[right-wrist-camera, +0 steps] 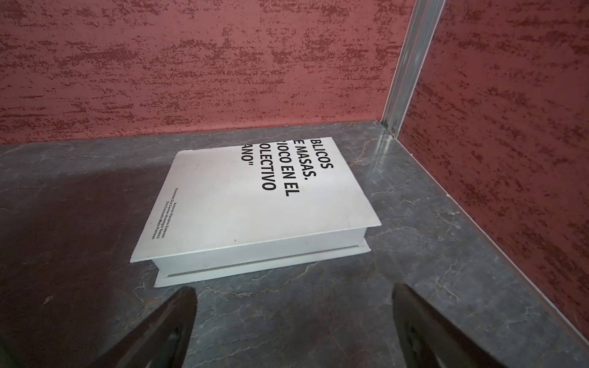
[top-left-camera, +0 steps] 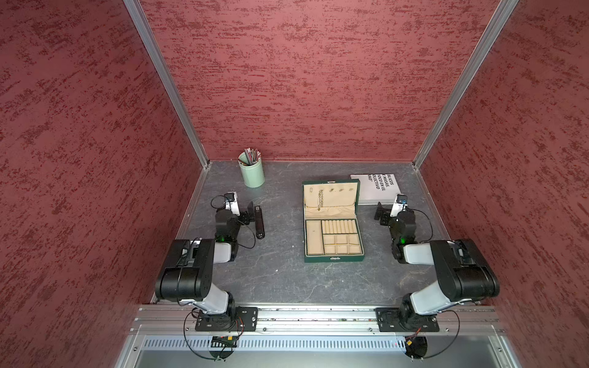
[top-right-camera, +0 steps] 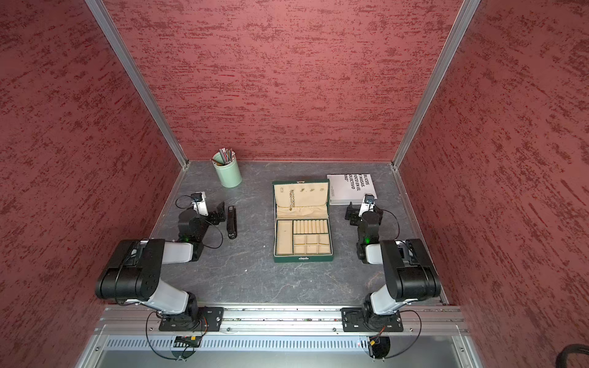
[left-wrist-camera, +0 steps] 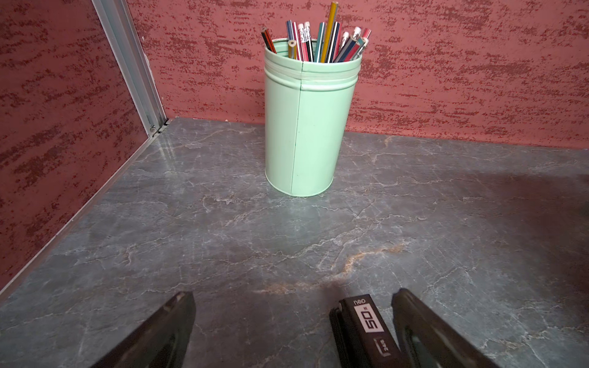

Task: Put jewelry chain into jewelry box
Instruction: Reset both arms

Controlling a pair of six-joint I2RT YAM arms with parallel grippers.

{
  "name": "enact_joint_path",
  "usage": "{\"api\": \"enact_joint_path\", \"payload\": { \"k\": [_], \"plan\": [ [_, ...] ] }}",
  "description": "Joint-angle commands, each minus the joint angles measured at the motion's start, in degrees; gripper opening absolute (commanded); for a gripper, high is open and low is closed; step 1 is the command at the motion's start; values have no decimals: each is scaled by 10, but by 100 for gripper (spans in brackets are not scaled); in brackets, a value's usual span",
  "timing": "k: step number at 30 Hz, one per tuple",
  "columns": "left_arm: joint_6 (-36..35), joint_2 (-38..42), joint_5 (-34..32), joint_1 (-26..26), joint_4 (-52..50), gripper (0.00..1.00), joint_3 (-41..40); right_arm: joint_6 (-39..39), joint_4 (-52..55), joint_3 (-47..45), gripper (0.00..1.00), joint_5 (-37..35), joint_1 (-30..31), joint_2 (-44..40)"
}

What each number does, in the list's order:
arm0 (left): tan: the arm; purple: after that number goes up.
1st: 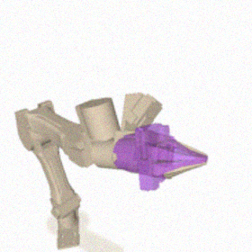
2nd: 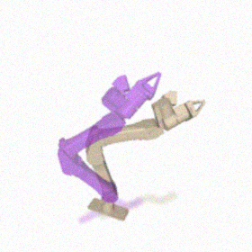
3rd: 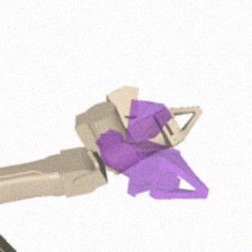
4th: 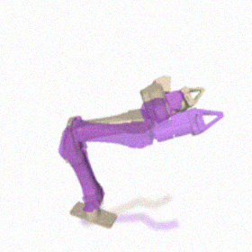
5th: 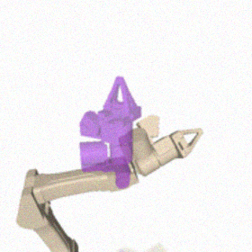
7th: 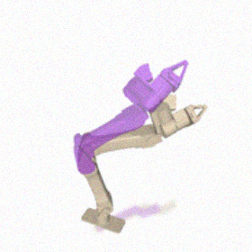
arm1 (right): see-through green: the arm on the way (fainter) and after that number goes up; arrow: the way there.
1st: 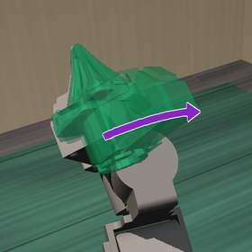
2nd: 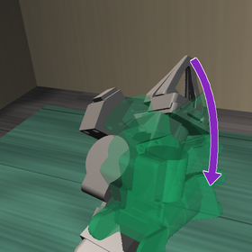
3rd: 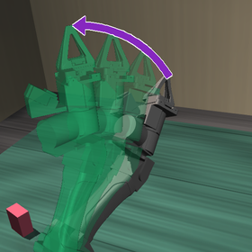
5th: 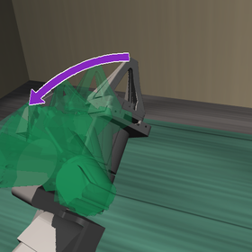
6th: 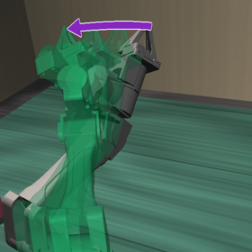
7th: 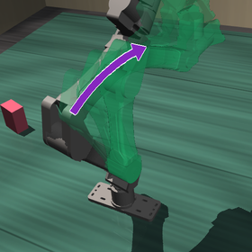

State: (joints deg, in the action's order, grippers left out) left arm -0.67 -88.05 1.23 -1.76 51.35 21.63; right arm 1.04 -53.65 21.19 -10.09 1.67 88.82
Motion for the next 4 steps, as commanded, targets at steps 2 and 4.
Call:
{"api": "enact_joint_path", "payload": {
  "k": [2,4],
  "plan": [
    [8,2,11,-7,-5,100,2,5,3,-1,99,8,1,-6],
    [7,3,10,-7,-3,100,0,5,2,0,99,8,0,-6]
  ]
}}
